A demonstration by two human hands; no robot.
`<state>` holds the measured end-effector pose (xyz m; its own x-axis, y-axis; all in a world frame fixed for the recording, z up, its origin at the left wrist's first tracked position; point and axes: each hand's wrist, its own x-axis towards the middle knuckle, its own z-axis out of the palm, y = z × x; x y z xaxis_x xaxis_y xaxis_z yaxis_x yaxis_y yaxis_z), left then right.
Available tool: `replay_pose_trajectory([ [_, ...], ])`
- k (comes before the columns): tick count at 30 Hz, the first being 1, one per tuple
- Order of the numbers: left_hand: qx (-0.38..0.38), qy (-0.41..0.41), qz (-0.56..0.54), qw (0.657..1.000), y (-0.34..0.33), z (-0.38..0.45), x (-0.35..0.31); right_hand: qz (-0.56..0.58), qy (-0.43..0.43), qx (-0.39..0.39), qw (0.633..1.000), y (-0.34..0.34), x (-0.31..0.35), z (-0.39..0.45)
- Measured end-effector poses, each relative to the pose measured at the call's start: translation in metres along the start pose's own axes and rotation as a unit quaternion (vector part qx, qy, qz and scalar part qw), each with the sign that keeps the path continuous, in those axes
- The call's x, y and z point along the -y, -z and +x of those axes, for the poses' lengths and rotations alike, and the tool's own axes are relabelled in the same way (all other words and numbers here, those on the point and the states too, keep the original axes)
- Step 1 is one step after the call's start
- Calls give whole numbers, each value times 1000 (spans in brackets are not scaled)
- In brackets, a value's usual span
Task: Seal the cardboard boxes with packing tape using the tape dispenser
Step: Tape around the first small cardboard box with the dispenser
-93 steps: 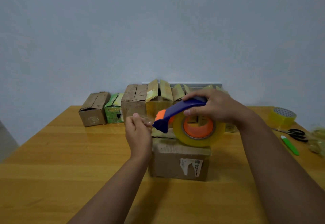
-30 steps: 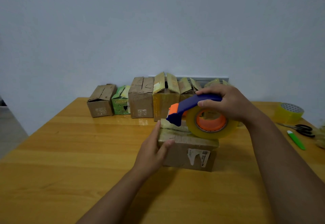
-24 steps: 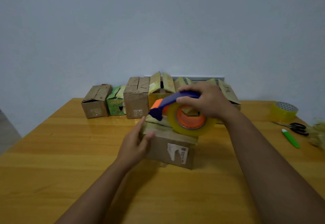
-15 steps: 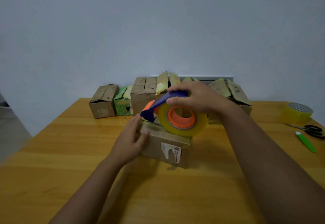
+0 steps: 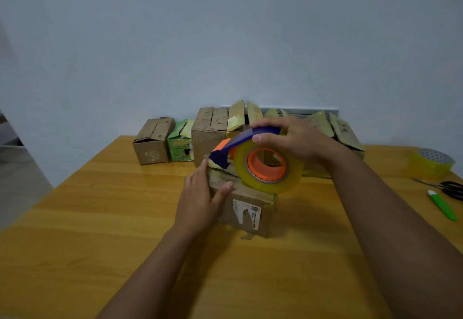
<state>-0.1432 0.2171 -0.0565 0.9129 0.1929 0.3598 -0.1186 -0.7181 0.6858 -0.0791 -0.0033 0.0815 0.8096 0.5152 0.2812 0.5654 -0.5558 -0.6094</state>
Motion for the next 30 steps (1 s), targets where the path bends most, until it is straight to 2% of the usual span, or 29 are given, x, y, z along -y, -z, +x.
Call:
replay_pose_trajectory([
  [11,33,-6,75,997,6,7,2,-26,3,35,999,10,0,-1],
  [18,31,-88,143,985,9,14,8,-24,8,-4,1000,7,1,2],
  [24,69,-162,126,976,16,28,9,-23,12,-29,999,8,4,10],
  [30,48,-146,107,982,8,28,10,-36,1,-15,999,5,-3,11],
])
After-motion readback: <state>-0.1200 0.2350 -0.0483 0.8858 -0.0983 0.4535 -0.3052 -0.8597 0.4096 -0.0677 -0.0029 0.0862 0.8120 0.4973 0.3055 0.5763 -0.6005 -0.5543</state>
